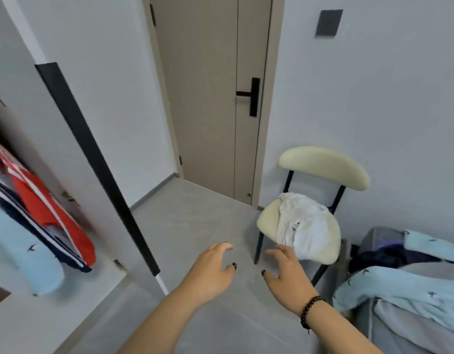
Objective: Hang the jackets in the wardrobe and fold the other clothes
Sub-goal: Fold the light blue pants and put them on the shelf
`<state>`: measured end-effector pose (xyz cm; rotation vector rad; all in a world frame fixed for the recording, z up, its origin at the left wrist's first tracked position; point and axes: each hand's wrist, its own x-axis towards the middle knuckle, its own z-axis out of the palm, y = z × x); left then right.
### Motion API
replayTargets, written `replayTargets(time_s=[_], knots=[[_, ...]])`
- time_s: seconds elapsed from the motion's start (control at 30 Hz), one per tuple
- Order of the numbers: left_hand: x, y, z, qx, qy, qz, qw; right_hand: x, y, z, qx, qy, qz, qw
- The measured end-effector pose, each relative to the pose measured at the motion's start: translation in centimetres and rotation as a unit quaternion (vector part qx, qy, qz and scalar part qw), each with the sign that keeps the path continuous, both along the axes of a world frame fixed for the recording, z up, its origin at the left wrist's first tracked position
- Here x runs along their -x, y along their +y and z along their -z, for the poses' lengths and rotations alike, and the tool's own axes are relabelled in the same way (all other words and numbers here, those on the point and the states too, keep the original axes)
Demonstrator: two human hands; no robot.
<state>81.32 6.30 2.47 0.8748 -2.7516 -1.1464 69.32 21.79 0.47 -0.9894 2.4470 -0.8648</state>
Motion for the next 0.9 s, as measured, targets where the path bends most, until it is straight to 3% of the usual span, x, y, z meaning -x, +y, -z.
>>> replayTargets(time_s=[0.43, 0.9], knots=[[13.8, 8.7, 1.1, -0.031, -0.003, 0.147, 0.989, 8.2, 10.5, 2.7, -0.026, -0.041, 0.119, 0.992], [29.0, 6.9, 4.9, -0.047, -0.046, 0.248, 0.966, 21.1, 11.5, 6.5, -0.063, -0.106, 0.268, 0.955]])
